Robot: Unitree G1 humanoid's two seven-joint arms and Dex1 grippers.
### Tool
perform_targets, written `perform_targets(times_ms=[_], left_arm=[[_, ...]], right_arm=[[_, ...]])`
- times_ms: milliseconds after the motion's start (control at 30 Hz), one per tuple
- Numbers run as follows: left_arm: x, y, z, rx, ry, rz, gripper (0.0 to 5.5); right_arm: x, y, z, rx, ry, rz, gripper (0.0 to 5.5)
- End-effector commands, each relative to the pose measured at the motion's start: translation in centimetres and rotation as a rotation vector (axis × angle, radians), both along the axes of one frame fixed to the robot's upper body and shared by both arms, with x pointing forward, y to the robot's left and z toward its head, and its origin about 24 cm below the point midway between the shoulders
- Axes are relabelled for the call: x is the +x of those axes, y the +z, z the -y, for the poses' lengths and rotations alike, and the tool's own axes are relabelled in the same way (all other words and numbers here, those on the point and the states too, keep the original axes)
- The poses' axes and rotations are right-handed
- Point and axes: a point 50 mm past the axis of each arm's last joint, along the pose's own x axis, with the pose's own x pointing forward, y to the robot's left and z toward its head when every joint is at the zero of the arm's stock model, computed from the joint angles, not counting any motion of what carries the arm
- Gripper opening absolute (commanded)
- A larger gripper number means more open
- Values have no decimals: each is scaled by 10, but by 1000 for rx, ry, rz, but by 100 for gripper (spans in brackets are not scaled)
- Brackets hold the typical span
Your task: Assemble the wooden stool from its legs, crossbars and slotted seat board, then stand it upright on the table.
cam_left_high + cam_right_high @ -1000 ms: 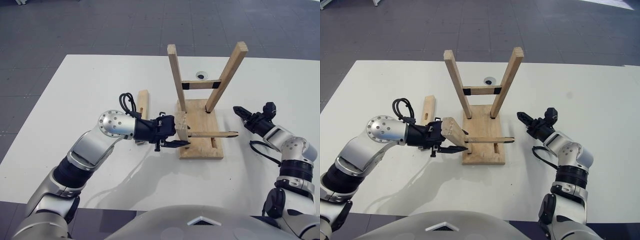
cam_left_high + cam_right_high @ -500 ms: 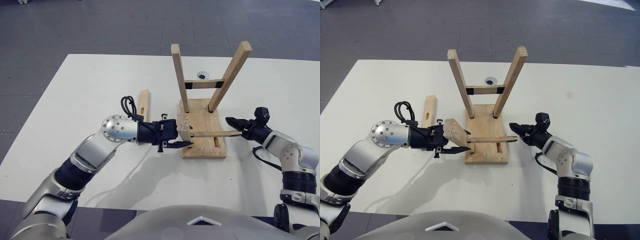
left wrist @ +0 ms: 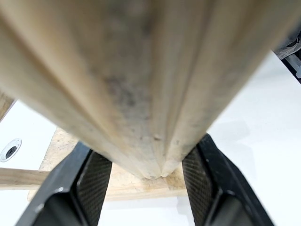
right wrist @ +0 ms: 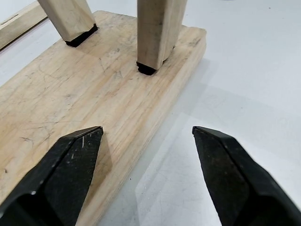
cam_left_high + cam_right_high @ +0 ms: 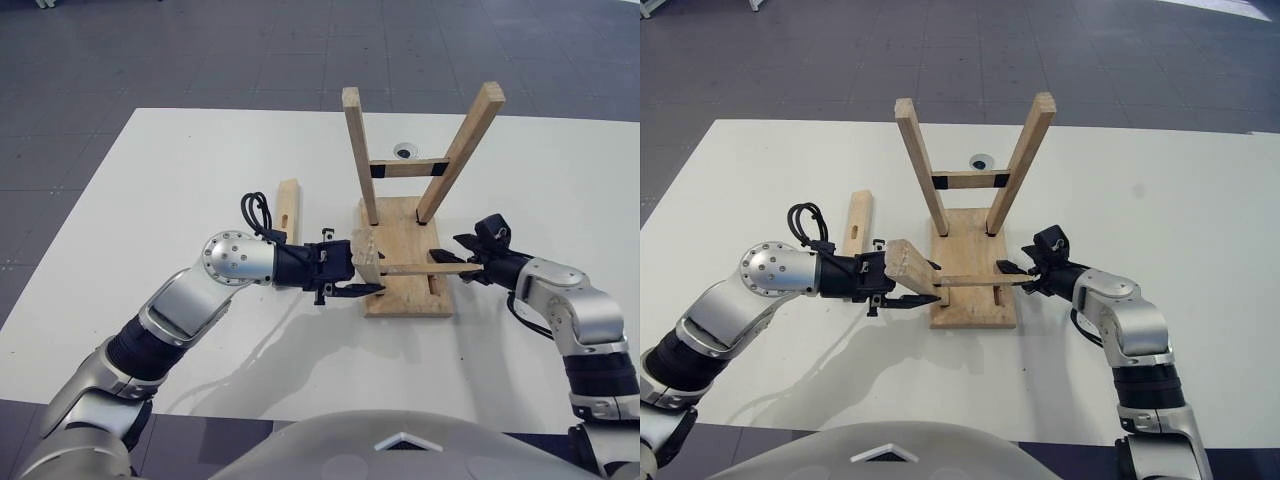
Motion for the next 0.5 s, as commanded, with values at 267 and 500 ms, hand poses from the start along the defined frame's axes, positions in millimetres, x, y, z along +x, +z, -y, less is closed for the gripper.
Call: perform_targets(times_ms=[267, 500], left_arm=[[-45, -89, -44, 445, 0, -399, 261], [-41, -84, -40, 424, 26, -380, 378]], right_arm=[[-29, -28, 8, -183, 143, -102, 353], [-31, -29, 4, -172, 136, -98, 353]])
